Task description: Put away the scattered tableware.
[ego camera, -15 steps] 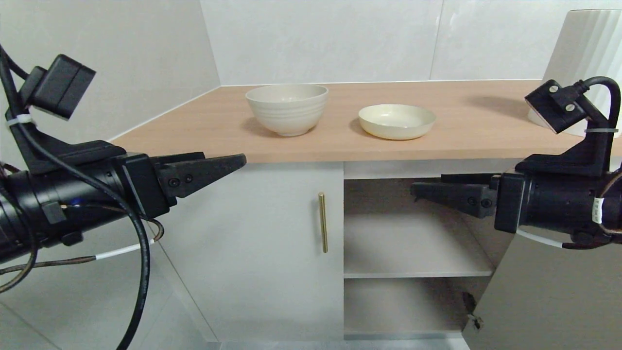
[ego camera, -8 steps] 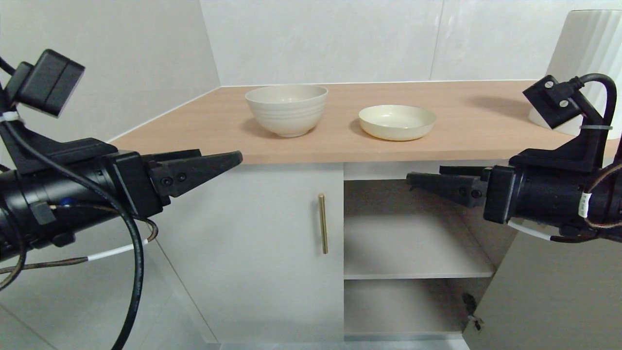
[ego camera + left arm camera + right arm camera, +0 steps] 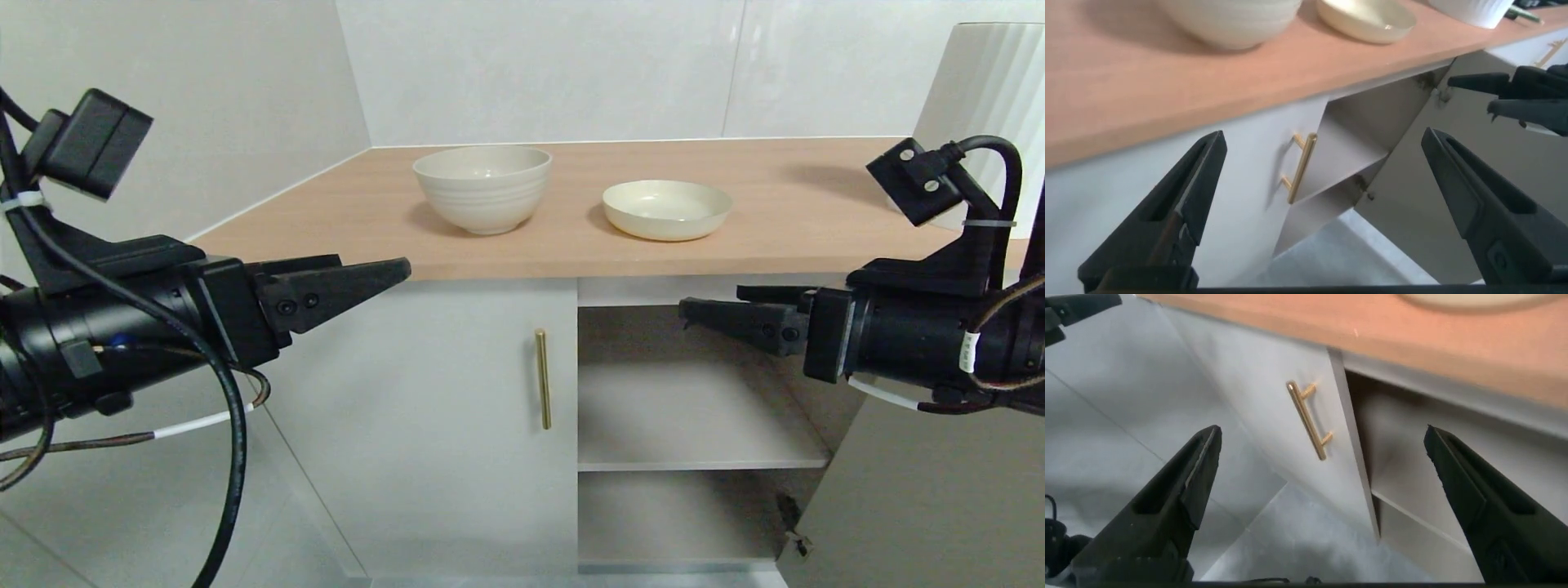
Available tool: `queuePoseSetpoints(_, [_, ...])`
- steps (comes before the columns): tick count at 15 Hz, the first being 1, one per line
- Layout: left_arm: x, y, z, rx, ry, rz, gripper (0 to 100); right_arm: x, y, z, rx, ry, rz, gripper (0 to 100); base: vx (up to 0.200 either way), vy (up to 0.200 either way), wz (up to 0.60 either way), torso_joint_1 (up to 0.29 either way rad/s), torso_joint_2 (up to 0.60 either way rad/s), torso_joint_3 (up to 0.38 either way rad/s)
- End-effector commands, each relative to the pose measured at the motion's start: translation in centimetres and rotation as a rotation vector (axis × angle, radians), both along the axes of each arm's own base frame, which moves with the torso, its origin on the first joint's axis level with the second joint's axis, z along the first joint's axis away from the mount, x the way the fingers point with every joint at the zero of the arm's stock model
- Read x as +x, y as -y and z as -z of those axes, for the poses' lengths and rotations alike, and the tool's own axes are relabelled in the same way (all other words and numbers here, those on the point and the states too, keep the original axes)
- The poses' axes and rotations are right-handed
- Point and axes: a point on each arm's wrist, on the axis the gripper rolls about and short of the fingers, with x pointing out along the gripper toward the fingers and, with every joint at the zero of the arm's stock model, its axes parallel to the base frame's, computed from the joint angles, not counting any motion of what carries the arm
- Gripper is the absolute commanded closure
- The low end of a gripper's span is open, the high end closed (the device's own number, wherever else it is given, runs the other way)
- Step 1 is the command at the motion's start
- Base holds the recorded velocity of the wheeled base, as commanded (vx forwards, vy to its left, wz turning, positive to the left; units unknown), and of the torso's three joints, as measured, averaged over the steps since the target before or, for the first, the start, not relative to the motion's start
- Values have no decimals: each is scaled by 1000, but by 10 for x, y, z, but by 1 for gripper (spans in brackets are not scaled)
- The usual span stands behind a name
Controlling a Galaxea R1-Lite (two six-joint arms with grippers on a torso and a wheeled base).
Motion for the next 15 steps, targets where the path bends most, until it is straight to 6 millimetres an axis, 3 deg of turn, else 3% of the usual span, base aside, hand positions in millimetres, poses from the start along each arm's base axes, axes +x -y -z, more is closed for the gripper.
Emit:
queuePoseSetpoints(1, [1, 1, 1, 2, -5, 0, 0, 0, -1, 1, -1, -1, -3, 0, 0, 0, 0, 12, -305, -276])
queuePoseSetpoints(7, [4, 2, 3, 5, -14, 0, 0, 0, -1, 1, -1, -1, -2, 0, 0, 0, 0, 66, -410, -343])
queuePoseSetpoints(15, [7, 3, 6, 10, -25, 0, 0, 1, -2, 2, -5, -6, 1, 0, 0, 0, 0, 148, -475, -323])
